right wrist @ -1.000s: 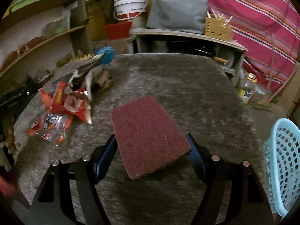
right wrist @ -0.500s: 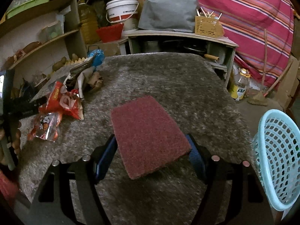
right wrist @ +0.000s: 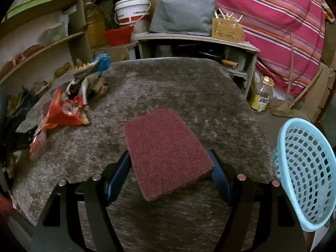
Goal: Collect trash
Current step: 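Grasp the orange chip bag with the left tool while the right tool holds the pad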
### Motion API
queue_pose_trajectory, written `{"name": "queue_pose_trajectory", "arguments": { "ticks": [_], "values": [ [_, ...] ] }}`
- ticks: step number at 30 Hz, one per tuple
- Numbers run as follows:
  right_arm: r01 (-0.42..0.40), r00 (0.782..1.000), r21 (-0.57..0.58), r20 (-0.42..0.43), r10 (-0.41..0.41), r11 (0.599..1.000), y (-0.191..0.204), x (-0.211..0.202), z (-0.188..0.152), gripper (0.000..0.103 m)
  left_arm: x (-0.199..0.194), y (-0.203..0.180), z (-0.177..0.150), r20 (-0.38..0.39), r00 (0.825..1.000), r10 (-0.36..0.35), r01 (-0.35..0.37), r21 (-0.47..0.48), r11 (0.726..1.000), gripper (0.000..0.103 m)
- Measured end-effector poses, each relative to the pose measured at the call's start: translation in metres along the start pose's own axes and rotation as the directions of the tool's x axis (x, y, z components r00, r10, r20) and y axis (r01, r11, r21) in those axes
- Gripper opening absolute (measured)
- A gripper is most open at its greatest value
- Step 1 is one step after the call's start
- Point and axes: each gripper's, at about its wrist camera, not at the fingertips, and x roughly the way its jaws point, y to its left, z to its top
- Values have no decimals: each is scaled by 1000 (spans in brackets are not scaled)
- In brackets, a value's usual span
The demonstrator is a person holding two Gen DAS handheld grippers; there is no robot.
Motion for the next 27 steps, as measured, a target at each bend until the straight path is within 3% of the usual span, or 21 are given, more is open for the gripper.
{"name": "queue_pose_trajectory", "arguments": {
  "ticks": [11,20,24,27],
  "values": [
    [2,1000,11,-2,-1,1000,3,5,2,73,11,3,-6,-63,996,-62,61,-24,998,95],
    [4,1000,18,15,-4,1000,4,3,5,73,13,4,-8,-79,973,-215,206,-109,973,48],
    [5,1000,17,19,-5,1000,4,3,5,73,9,2,-7,-71,976,-205,196,-111,974,6],
    [6,1000,19,27,-7,1000,3,1,6,73,3,7,-5,-56,972,-229,220,-128,967,3]
  ]
}}
